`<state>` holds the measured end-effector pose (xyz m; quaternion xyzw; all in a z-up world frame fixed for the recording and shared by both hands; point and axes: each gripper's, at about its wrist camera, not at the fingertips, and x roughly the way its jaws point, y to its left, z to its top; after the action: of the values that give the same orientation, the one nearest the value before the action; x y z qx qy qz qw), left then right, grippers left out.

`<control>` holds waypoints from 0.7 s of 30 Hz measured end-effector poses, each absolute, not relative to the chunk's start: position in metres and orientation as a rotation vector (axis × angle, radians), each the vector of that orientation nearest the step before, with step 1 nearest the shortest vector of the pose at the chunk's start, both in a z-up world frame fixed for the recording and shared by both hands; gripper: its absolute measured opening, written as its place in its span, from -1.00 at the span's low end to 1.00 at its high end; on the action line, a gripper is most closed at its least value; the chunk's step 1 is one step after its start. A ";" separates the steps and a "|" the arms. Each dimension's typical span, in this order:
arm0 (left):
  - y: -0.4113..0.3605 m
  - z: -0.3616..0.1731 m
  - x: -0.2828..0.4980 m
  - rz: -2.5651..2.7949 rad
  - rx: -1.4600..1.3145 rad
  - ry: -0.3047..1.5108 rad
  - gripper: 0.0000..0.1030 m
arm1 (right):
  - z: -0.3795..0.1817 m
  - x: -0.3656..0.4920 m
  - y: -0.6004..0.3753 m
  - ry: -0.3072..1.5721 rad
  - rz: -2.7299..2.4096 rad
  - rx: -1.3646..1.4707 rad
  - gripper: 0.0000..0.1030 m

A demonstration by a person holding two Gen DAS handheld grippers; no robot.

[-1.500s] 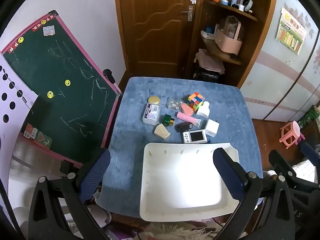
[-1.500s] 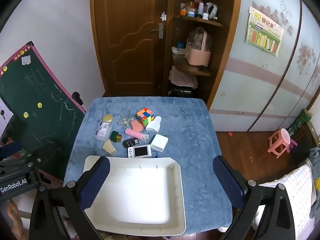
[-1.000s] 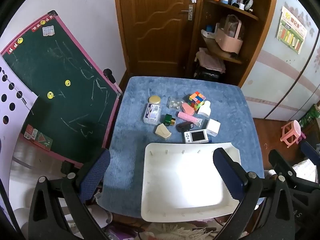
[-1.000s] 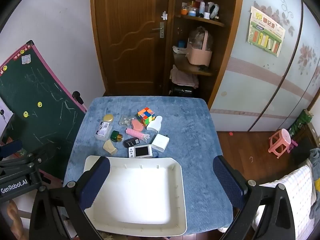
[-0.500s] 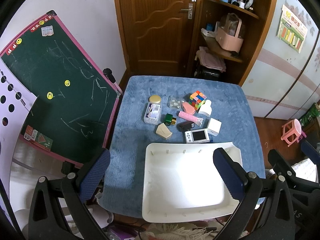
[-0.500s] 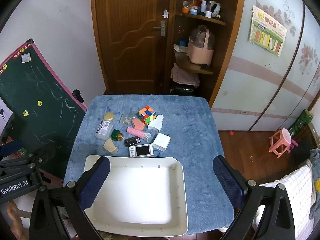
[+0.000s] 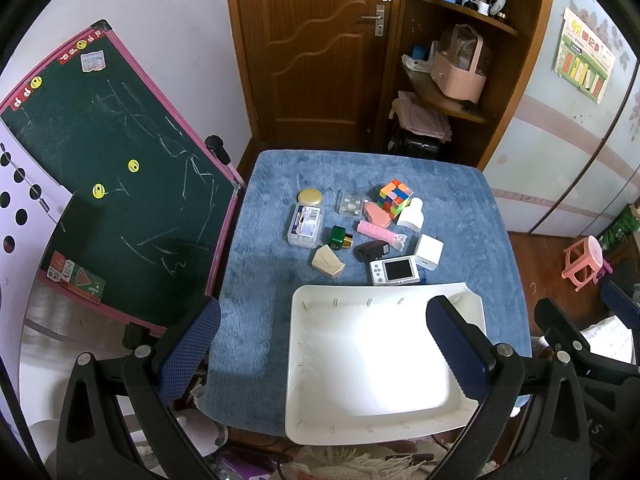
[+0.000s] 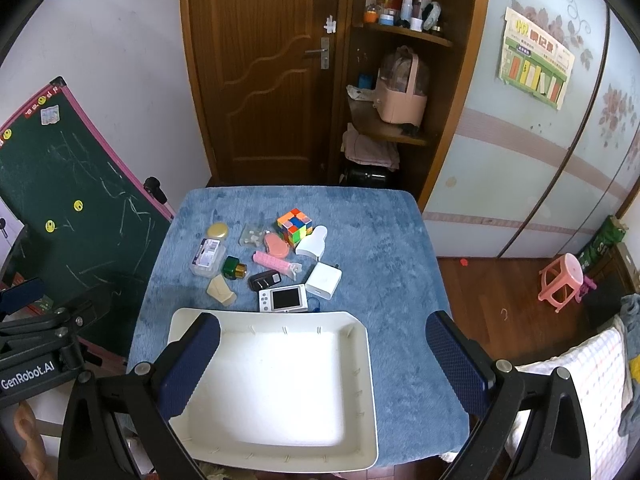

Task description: Organize rigid objects

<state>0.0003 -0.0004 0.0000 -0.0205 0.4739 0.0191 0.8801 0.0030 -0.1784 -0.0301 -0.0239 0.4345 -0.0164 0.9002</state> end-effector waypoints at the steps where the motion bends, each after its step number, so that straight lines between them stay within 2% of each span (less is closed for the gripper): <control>1: 0.000 0.000 0.000 0.040 -0.043 0.988 0.99 | -0.030 0.002 -0.178 0.899 -0.035 -0.050 1.00; 21: 0.000 0.001 -0.009 0.012 -0.032 0.976 0.99 | -0.027 -0.005 -0.179 0.902 -0.057 -0.030 1.00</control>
<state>-0.0094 -0.0001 0.0009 -0.0154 0.4687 0.0058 0.8832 -0.0053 -0.1788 -0.0265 -0.0144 0.4359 -0.0277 0.8994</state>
